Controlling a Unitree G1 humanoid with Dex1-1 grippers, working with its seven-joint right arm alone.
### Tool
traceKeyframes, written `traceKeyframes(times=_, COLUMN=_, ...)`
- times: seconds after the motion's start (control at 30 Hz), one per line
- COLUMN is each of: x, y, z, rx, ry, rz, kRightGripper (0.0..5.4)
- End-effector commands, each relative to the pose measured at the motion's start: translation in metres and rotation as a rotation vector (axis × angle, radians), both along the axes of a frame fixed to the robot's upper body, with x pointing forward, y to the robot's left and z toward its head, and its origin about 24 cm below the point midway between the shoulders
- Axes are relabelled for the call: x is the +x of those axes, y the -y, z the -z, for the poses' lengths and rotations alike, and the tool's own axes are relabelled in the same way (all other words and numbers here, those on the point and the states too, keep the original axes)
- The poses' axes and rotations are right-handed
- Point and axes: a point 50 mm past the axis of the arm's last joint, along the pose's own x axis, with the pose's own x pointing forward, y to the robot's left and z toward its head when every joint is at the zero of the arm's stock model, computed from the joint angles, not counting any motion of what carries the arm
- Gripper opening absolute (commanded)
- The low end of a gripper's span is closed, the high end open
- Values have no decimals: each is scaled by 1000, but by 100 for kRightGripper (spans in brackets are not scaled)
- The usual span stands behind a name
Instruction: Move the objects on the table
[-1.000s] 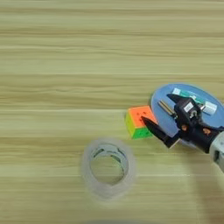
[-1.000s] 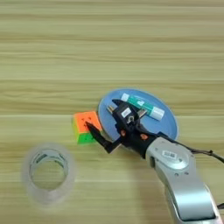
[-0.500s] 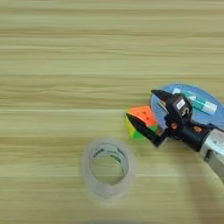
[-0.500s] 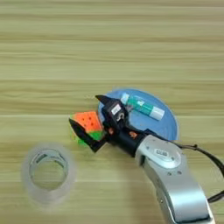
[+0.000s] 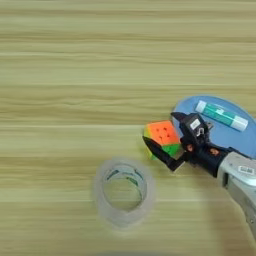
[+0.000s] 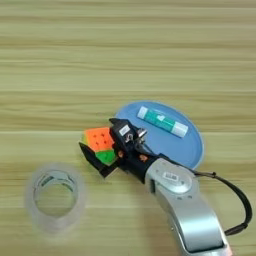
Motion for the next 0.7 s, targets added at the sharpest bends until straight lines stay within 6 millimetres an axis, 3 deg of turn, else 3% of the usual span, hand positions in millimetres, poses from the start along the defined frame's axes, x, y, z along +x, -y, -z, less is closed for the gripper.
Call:
traceKeyframes(times=0.03, x=7, y=-2, z=-16, rx=-26, ry=101, rz=2, kRightGripper=539)
traceKeyframes(times=0.7, x=6, y=7, z=6, rx=-91, ry=21, rz=35, kRightGripper=539)
